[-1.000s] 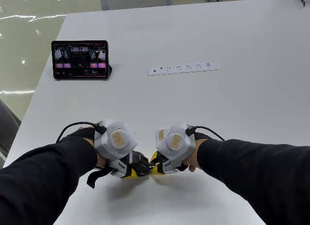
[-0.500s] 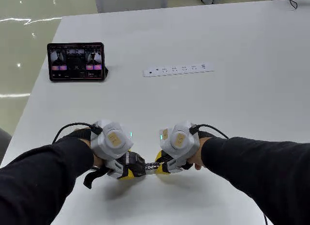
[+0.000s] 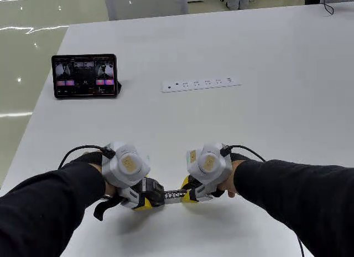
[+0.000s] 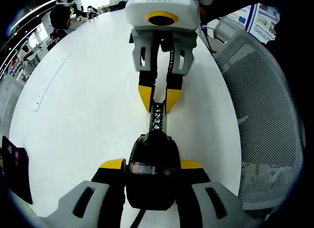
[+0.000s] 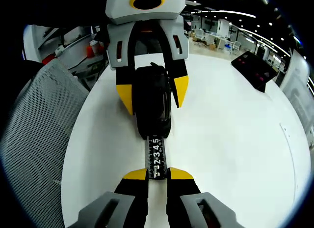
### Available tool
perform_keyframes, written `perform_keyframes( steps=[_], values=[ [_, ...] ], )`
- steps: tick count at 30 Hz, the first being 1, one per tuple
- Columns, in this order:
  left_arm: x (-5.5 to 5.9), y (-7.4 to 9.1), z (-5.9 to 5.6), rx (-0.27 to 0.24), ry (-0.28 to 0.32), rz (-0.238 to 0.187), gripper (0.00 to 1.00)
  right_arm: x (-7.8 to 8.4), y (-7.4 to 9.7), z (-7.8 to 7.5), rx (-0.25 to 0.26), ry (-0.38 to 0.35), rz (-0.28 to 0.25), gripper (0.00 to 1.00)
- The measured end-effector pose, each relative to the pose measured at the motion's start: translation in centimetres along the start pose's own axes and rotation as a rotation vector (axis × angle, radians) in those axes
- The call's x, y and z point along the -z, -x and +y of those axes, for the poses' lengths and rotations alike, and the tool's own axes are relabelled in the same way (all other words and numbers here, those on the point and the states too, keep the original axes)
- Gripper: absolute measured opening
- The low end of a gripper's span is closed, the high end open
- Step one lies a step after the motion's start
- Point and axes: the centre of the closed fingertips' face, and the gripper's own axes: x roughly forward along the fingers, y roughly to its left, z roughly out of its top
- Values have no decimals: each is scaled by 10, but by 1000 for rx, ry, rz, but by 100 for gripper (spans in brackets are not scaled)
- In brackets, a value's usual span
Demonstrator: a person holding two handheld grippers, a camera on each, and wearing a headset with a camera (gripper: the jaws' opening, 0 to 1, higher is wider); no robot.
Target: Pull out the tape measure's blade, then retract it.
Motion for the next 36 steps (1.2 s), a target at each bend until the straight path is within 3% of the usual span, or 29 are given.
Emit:
perform_keyframes(
  steps=[13, 15, 36],
  values=[
    [-1, 0, 0, -2, -3, -7, 35, 10, 7, -1, 8, -16, 10, 9],
    [0, 0, 0, -5, -26, -9, 35, 11, 8, -2, 9, -19, 10, 9],
    [-1, 0, 1, -6, -13, -7, 35, 20, 15, -4, 10, -27, 22, 9]
  ],
)
